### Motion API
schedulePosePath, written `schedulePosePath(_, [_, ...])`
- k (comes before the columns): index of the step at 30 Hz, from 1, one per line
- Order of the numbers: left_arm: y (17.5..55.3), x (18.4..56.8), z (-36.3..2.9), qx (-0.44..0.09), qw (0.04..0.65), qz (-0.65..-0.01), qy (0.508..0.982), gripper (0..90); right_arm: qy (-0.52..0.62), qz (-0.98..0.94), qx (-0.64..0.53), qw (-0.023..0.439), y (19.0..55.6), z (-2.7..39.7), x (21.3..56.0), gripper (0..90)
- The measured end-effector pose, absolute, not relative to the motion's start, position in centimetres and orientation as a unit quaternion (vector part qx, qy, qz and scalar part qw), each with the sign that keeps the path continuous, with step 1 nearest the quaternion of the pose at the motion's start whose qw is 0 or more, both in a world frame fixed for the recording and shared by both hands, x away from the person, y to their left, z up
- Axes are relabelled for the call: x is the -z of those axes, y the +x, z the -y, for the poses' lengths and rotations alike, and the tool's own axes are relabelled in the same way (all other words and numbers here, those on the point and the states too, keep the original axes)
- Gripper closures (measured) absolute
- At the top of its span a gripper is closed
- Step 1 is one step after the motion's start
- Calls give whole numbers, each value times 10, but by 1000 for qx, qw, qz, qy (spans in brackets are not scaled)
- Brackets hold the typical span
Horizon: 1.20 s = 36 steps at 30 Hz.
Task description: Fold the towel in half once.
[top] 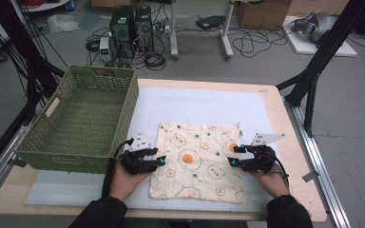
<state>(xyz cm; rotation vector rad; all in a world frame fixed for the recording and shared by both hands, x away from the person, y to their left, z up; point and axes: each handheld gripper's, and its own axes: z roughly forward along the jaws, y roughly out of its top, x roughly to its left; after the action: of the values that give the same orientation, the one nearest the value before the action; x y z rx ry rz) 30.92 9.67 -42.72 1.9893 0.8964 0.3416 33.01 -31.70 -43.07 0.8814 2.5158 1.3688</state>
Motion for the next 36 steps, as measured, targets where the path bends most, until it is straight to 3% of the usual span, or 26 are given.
schedulePosePath(11, [360,416,-78,-149,446,-404,785,619,316,-841,-428,103,380,330,404,476])
schedulePosePath(22, [386,443,-80,-165,370,-467,786,670,356,-843,-389,105,403,325,428,551])
schedulePosePath(27, [386,443,-80,-171,368,-465,787,786,347,-861,-359,98,406,317,439,661])
schedulePosePath(31, [386,442,-80,-166,371,-463,788,861,352,-850,-378,100,403,317,444,859])
schedulePosePath(36, [384,437,-84,-170,386,-467,777,871,359,-845,-387,83,404,320,444,888])
